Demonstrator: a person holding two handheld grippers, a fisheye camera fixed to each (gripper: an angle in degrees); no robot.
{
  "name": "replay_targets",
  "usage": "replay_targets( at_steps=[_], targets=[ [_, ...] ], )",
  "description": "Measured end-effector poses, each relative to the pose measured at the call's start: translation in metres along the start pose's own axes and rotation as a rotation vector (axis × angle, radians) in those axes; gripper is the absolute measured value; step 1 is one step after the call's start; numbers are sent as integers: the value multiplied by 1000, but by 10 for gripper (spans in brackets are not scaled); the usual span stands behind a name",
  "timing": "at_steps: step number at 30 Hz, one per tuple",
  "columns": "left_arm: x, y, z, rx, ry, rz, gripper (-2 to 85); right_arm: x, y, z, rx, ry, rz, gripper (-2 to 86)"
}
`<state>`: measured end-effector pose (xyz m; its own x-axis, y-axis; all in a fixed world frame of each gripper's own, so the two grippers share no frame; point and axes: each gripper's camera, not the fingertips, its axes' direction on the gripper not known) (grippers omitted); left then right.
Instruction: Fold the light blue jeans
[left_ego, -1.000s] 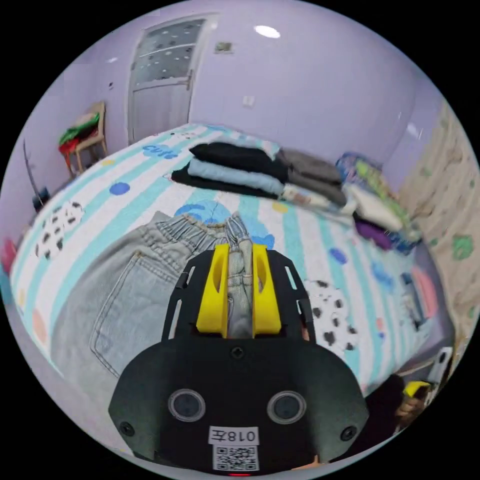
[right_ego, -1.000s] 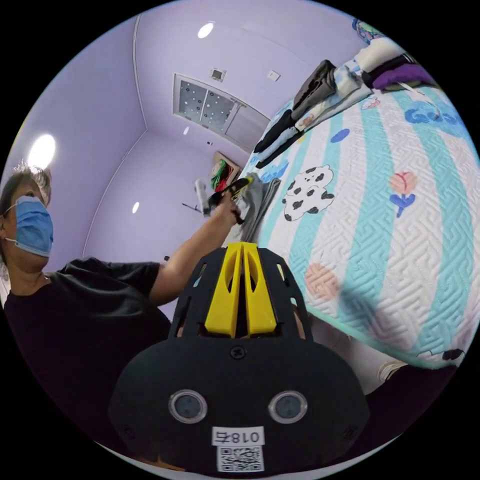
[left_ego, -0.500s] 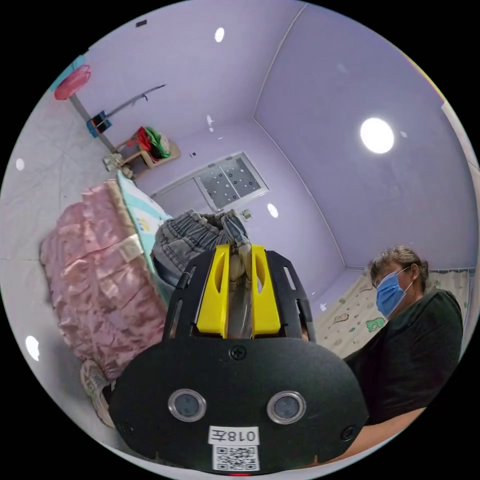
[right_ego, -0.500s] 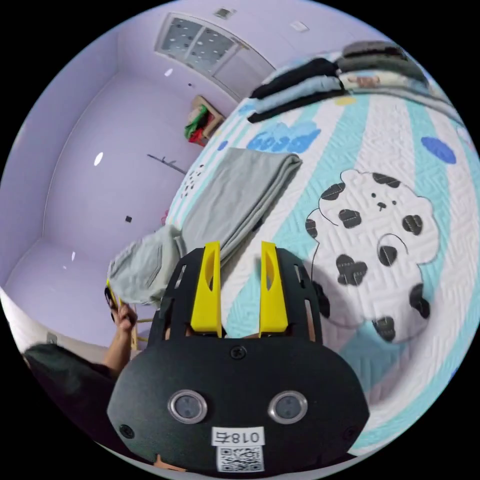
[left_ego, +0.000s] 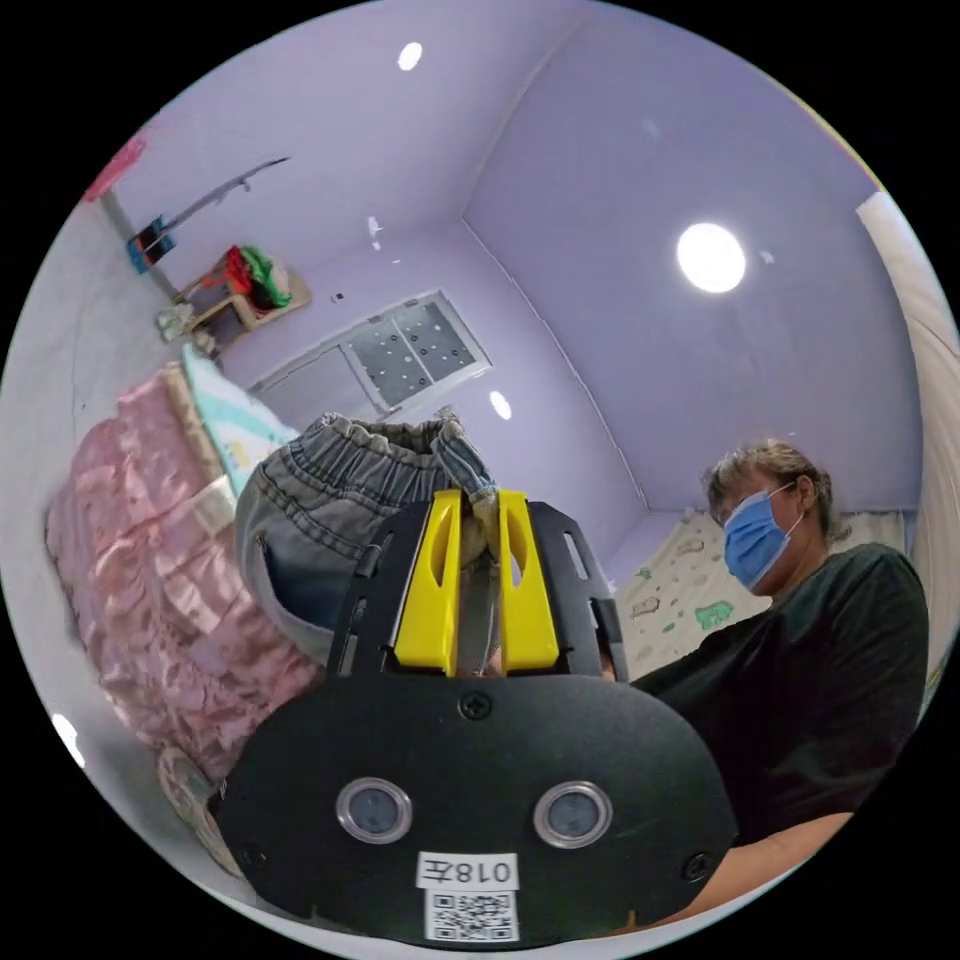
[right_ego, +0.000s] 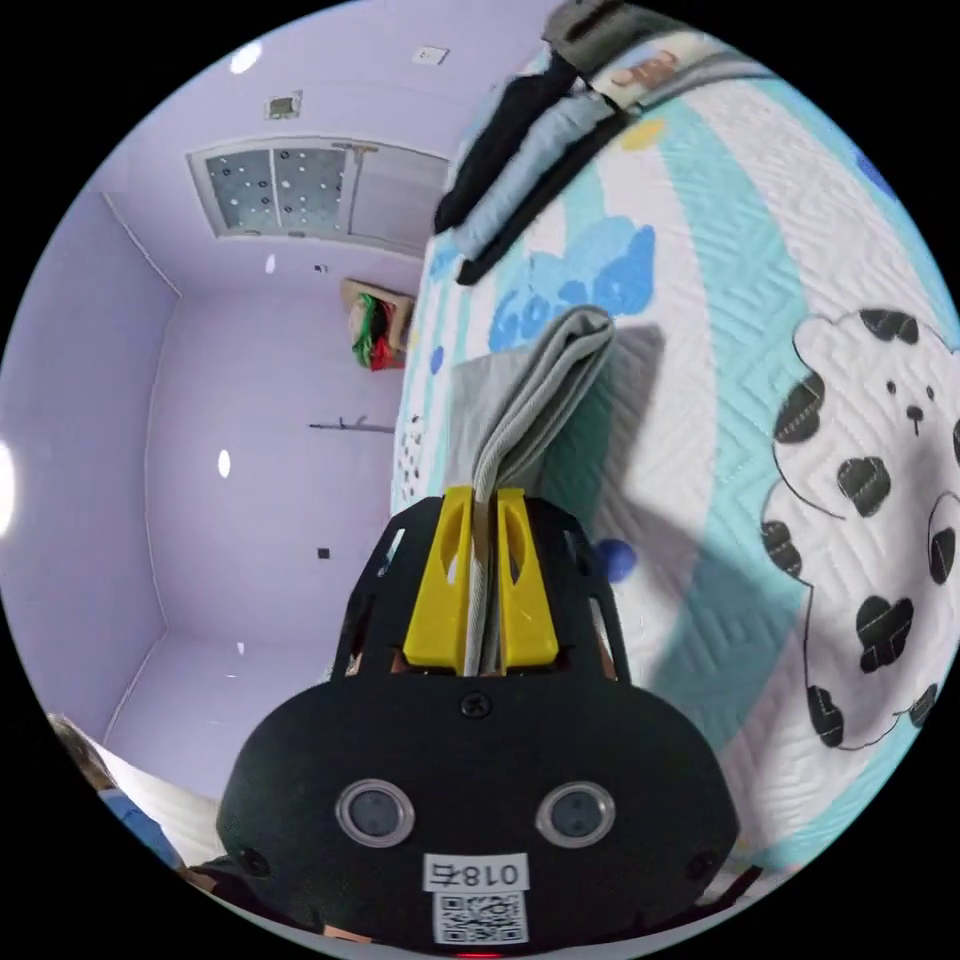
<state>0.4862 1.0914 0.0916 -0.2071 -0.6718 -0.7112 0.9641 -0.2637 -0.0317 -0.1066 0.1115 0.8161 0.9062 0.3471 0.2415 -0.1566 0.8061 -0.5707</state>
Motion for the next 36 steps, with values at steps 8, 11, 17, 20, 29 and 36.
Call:
replay_targets(
  at_steps=[8,11,17,20,29,36],
  targets=[
    [-16,-134,216,-134,282,247,60,-93,-1,-145,344,-39,-373,47],
    [-52,-130,306,-208,343,175,63,-81,33,-240,532,2,-418,50],
    [-193,-19,406,-424,4,-281,92,64,121,-325,549,226,-45,82],
    [-205,11,399,-421,-126,-254,79,131,179,-330,543,302,99,83],
    [-134,-17,610,-734,-220,145,82,65,104,-161,229,734,-402,119],
    [-102,25,821,-976,-312,405,104,66,47,-43,45,928,-582,141]
  ],
)
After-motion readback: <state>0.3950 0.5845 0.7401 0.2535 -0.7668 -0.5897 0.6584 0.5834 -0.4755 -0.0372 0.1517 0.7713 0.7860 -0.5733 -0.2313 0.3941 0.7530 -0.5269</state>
